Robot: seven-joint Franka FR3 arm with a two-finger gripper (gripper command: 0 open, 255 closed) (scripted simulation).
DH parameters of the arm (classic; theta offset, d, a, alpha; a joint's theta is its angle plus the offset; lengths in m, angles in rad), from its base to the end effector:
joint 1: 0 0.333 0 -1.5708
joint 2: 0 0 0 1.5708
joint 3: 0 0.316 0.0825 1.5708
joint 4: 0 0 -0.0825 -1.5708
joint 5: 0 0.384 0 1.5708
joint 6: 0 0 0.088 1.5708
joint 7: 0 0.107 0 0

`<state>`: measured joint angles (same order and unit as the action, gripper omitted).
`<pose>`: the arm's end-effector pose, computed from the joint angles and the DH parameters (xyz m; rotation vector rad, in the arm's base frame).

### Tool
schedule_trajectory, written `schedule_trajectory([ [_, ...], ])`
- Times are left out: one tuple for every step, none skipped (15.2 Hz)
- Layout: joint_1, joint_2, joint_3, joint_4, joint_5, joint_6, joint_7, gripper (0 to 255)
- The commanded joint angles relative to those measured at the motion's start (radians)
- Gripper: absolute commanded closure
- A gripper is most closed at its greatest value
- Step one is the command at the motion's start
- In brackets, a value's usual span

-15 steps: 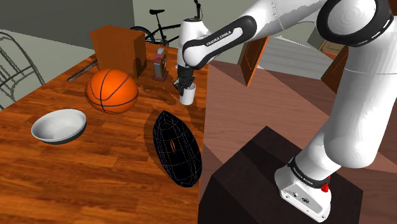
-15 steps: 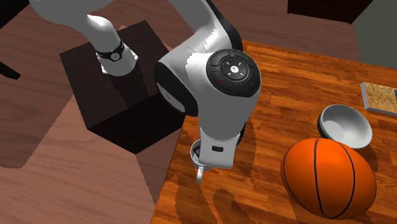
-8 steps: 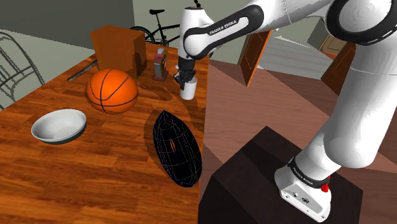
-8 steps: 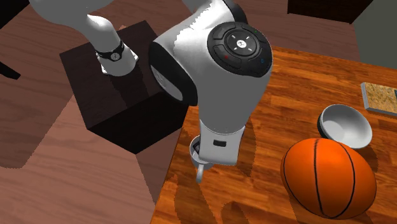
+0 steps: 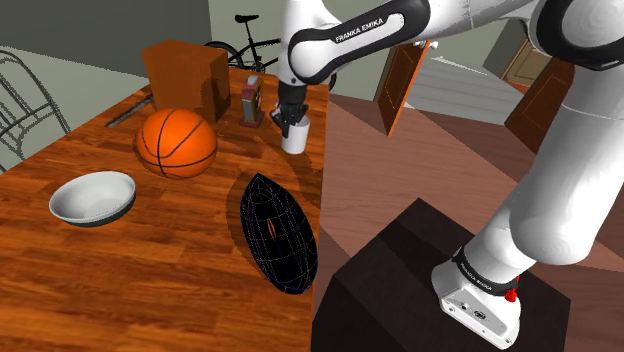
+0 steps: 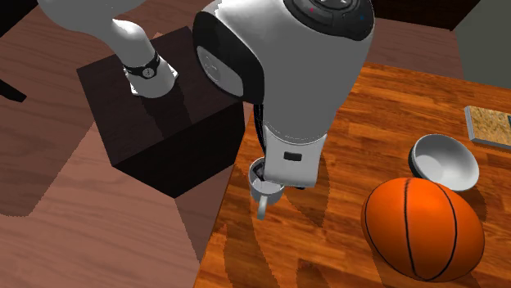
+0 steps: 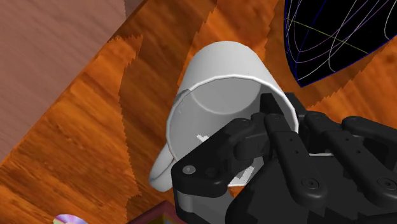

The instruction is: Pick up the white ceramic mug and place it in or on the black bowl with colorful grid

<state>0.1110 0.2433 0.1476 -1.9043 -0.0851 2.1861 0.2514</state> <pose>0.5965 0.1502 0.3776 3.1162 0.0777 0.0768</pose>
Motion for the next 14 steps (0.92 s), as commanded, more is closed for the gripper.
schedule_trajectory([
  [0.021,-0.034,0.014,-0.039,0.000,0.004,0.036,255],
  [0.032,-0.050,0.022,-0.057,0.000,0.005,0.056,255],
  [0.044,-0.065,0.030,-0.074,0.001,0.007,0.077,255],
  [0.056,-0.079,0.039,-0.090,0.001,0.007,0.097,255],
  [0.068,-0.093,0.048,-0.105,0.001,0.008,0.118,255],
  [0.080,-0.106,0.057,-0.119,0.002,0.008,0.139,255],
  [0.092,-0.118,0.066,-0.131,0.003,0.007,0.161,255],
  [0.104,-0.130,0.076,-0.143,0.003,0.006,0.182,255],
  [0.116,-0.140,0.086,-0.153,0.004,0.005,0.204,255],
  [0.128,-0.150,0.096,-0.162,0.005,0.003,0.226,255],
  [0.140,-0.159,0.106,-0.169,0.006,0.001,0.248,255],
  [0.152,-0.167,0.117,-0.176,0.006,-0.002,0.270,255],
  [0.165,-0.174,0.128,-0.181,0.007,-0.004,0.293,255],
  [0.177,-0.181,0.138,-0.186,0.008,-0.008,0.315,255],
])
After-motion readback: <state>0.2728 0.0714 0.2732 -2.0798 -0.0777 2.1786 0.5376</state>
